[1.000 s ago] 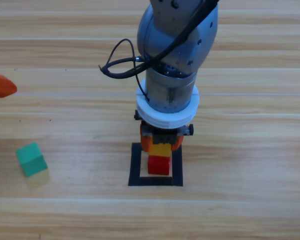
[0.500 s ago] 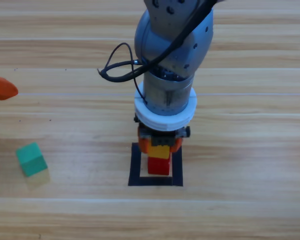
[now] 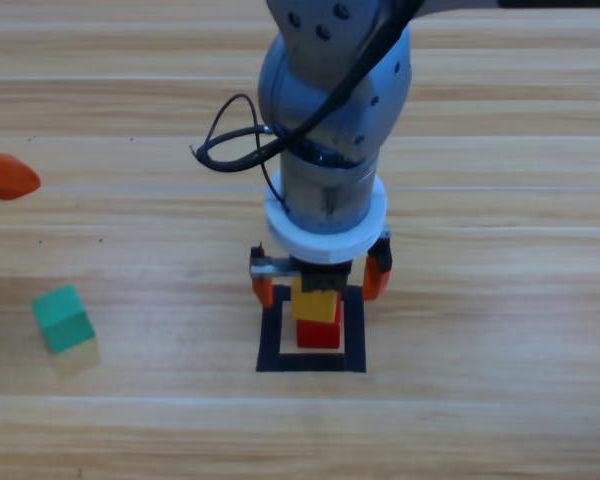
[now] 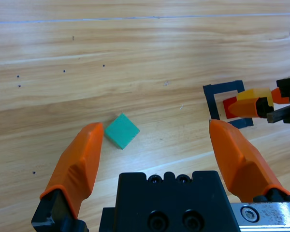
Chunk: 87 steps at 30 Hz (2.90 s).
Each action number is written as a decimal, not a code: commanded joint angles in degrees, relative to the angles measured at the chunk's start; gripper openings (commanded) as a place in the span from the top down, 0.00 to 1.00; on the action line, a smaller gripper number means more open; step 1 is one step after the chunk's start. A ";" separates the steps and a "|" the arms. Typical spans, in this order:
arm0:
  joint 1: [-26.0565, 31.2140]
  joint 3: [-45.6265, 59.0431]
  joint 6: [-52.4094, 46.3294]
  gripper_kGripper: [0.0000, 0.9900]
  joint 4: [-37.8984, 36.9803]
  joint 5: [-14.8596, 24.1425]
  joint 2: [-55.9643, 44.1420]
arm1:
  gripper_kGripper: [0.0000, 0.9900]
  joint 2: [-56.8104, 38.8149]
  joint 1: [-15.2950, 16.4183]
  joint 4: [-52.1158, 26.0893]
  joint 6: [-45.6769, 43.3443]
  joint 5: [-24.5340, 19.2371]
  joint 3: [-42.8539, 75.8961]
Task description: Stack the blocks in the rectangular block: red at the bottom, yellow in the middle, green on top
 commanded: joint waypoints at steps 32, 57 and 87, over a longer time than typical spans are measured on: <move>-2.87 -25.61 -36.13 0.10 25.29 7.96 39.00 | 0.00 -69.09 -12.16 -49.54 -34.36 12.18 81.35; -5.59 -18.31 -44.83 0.08 19.32 5.67 43.75 | 0.00 -70.94 -14.45 -51.82 -39.64 11.65 84.25; -4.28 -17.08 -38.06 0.61 12.20 4.80 48.32 | 0.00 -70.06 -14.45 -52.88 -39.46 10.24 84.95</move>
